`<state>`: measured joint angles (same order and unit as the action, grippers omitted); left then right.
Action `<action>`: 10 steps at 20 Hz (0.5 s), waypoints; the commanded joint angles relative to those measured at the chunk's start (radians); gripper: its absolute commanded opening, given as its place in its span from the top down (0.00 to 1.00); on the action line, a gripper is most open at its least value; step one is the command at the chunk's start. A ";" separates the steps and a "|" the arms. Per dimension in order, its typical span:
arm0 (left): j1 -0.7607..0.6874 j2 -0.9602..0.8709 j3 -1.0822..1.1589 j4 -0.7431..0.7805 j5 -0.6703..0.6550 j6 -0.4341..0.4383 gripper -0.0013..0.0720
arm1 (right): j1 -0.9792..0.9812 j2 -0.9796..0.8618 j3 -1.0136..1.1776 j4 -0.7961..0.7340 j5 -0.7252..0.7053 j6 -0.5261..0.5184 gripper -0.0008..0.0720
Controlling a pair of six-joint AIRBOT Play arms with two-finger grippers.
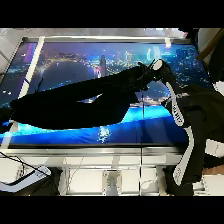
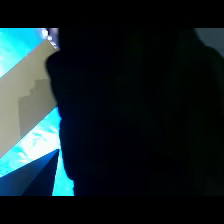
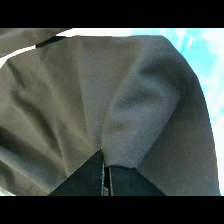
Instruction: Fold the clothes and pants, and hang the long-sleeved shirts on hangers.
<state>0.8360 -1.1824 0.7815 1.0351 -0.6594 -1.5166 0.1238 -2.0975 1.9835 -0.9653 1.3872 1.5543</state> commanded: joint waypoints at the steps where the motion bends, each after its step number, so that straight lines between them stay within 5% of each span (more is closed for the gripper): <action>1: 0.004 0.014 0.001 -0.075 0.035 0.069 0.12 | 0.002 0.000 -0.002 -0.011 -0.008 -0.003 0.98; 5: 0.003 -0.025 0.001 -0.106 0.039 0.066 0.12 | 0.002 0.000 -0.002 -0.015 -0.030 -0.002 0.98; 7: -0.001 -0.037 0.001 -0.106 0.076 0.065 0.19 | 0.000 0.000 -0.002 -0.022 -0.020 -0.002 0.80; 8: -0.001 -0.045 0.001 -0.106 0.084 0.066 0.34 | 0.000 0.000 -0.002 -0.035 -0.015 -0.001 0.69; 10: -0.001 -0.062 0.001 -0.091 0.088 0.068 0.94 | -0.002 0.000 -0.002 -0.060 -0.009 0.000 0.61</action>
<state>0.8360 -1.2236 0.7818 0.9409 -0.5934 -1.4551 0.1242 -2.0975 1.9820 -0.9974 1.3689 1.5524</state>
